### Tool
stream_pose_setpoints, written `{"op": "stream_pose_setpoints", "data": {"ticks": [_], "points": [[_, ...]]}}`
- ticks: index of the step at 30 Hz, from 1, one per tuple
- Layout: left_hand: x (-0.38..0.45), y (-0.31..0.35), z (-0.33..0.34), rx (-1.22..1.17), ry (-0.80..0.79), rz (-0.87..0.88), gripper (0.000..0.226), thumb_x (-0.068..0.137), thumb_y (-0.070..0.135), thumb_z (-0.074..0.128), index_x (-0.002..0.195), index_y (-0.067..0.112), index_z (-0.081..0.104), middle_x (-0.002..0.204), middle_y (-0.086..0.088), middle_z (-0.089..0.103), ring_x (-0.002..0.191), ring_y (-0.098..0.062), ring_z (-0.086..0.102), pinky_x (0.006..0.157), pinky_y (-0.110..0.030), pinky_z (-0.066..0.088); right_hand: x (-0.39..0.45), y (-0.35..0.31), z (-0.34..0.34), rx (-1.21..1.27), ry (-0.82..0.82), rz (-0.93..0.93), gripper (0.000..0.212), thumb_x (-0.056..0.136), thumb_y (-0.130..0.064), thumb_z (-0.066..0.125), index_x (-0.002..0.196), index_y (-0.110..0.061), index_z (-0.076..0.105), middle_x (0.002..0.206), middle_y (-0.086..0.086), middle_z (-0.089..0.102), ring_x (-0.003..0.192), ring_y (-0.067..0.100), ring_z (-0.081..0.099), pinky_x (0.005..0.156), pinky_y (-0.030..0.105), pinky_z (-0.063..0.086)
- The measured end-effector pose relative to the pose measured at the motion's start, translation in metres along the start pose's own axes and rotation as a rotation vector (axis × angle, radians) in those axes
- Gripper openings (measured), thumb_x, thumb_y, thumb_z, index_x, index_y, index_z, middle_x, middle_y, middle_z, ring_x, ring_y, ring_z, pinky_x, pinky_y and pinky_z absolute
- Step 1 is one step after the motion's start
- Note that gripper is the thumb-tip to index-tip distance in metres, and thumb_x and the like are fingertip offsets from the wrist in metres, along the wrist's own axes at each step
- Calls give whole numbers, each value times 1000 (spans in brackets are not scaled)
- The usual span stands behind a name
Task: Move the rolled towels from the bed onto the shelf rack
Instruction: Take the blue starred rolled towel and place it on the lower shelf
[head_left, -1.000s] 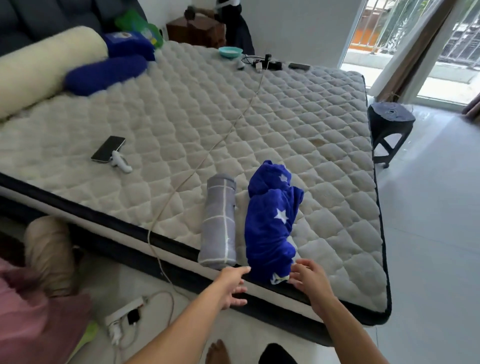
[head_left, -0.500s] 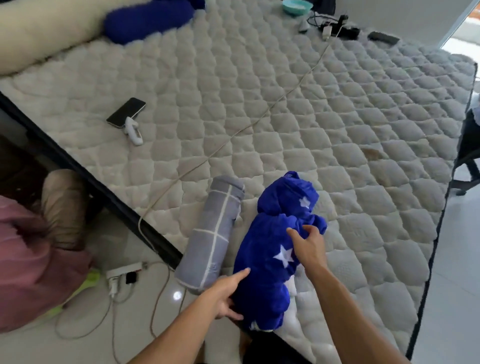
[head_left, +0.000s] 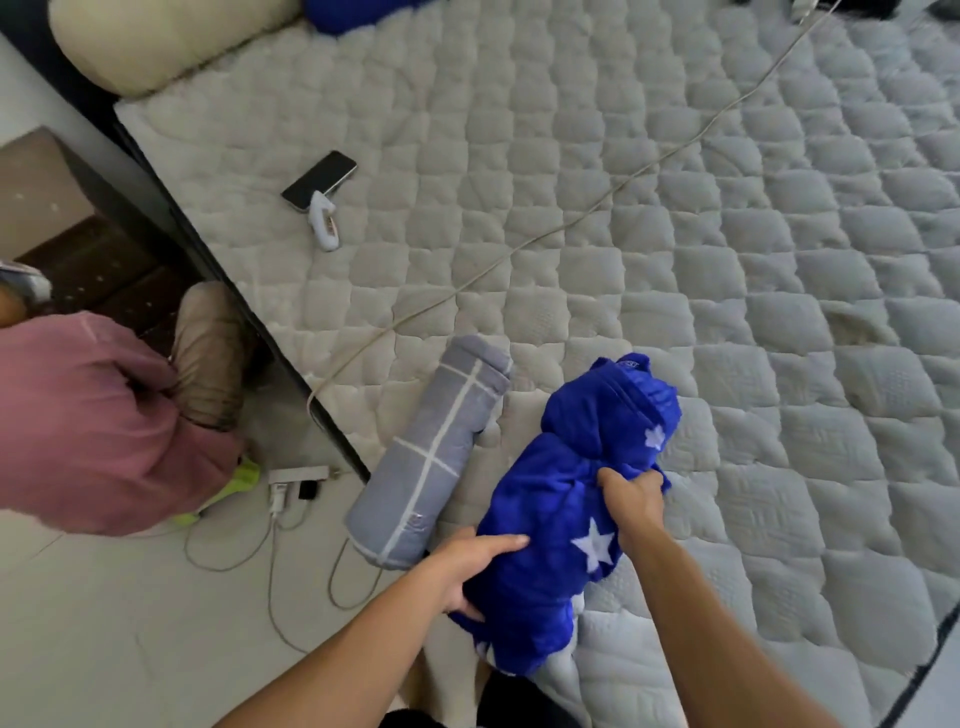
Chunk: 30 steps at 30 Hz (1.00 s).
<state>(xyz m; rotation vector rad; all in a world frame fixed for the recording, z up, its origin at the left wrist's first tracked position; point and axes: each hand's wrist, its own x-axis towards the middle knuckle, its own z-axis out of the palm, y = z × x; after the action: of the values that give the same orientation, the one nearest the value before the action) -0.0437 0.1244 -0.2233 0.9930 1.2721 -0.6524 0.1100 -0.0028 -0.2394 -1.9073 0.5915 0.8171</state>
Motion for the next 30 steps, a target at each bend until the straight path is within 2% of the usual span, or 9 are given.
{"op": "stream_pose_setpoints", "data": {"ticks": [3, 5, 6, 10, 17, 21, 25, 28, 30], "points": [[-6, 1, 7, 88, -39, 28, 58, 74, 38, 77, 125, 22, 54, 134, -3, 53, 120, -32, 50, 95, -58, 48, 16, 12, -9, 81, 8, -30, 36, 59, -17, 52, 92, -3, 59, 98, 18, 63, 85, 32, 60, 71, 35, 47], [-12, 0, 10, 129, -60, 44, 61, 75, 38, 76, 129, 21, 54, 138, -4, 51, 119, -31, 50, 93, -57, 50, 10, 11, -15, 153, -3, -20, 8, 68, -6, 49, 74, -8, 54, 86, 16, 58, 67, 24, 52, 59, 30, 41], [-15, -2, 10, 138, -66, 51, 61, 75, 37, 76, 129, 20, 53, 139, -4, 50, 120, -31, 49, 93, -56, 51, 1, 8, -18, 193, -4, -13, 12, 74, 1, 47, 71, -10, 51, 81, 14, 55, 63, 20, 48, 56, 29, 40], [-30, -11, -2, 147, -55, 104, 67, 75, 38, 76, 132, 18, 47, 143, -5, 45, 129, -34, 45, 97, -59, 48, -24, 12, -17, 321, -36, 6, 20, 82, 7, 40, 76, -9, 50, 70, 6, 49, 60, 17, 44, 52, 28, 38], [-76, -64, -70, 32, 30, 294, 74, 71, 35, 79, 136, 27, 45, 142, -2, 47, 129, -32, 44, 101, -61, 43, -105, 22, 26, 397, -184, -90, 22, 82, 4, 41, 90, -12, 54, 86, 7, 57, 71, 18, 53, 61, 29, 47], [-119, -133, -119, -118, 130, 379, 63, 74, 30, 78, 131, 26, 53, 128, 3, 55, 117, -26, 52, 96, -53, 50, -178, 40, 62, 394, -361, -170, 28, 85, 9, 38, 76, -15, 50, 78, 3, 54, 67, 15, 51, 53, 27, 49], [-167, -218, -162, -331, 238, 438, 46, 79, 24, 75, 121, 26, 58, 109, 11, 59, 107, -21, 54, 89, -49, 54, -252, 70, 115, 325, -565, -244, 30, 85, 10, 40, 87, -14, 56, 88, 6, 60, 73, 17, 57, 62, 31, 50], [-197, -279, -197, -455, 308, 469, 41, 79, 24, 75, 117, 29, 59, 108, 12, 61, 106, -19, 56, 92, -52, 53, -310, 98, 162, 270, -721, -268, 32, 83, 13, 42, 84, -15, 57, 81, 5, 60, 70, 16, 56, 59, 30, 52], [-217, -314, -221, -525, 365, 487, 44, 80, 26, 74, 120, 28, 58, 111, 10, 63, 106, -19, 58, 90, -50, 54, -349, 117, 190, 211, -825, -297, 36, 77, 16, 40, 81, -16, 57, 76, 5, 59, 69, 18, 54, 64, 31, 50]]}}
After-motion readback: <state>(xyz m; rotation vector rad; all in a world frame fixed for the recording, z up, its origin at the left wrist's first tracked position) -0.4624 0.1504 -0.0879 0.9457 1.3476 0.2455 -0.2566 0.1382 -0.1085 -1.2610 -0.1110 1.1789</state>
